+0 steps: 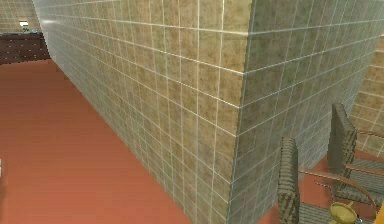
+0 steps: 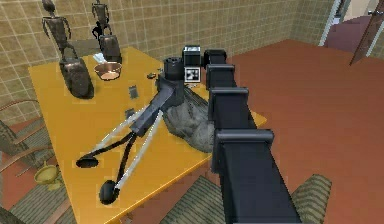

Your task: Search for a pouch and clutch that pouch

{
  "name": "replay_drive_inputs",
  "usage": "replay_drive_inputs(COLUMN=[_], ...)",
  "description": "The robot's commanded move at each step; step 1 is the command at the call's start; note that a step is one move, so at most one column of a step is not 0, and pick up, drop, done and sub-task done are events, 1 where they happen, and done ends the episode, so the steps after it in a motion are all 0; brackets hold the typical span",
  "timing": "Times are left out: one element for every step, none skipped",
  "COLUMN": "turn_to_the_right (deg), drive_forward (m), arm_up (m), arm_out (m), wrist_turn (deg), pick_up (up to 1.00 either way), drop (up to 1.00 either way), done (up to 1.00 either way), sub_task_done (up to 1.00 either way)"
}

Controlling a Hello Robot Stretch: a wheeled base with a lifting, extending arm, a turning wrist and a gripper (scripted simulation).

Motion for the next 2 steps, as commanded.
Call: replay_drive_inputs(turn_to_the_right=[0.0, 0.0], drive_forward=[0.0, 0.0], arm_up=[0.0, 0.0], arm_out=[0.0, 0.0], wrist_turn=[45.0, 45.0], pick_up=[0.0, 0.0], drop=[0.0, 0.0], done=[0.0, 0.0], sub_task_done=[0.0, 0.0])
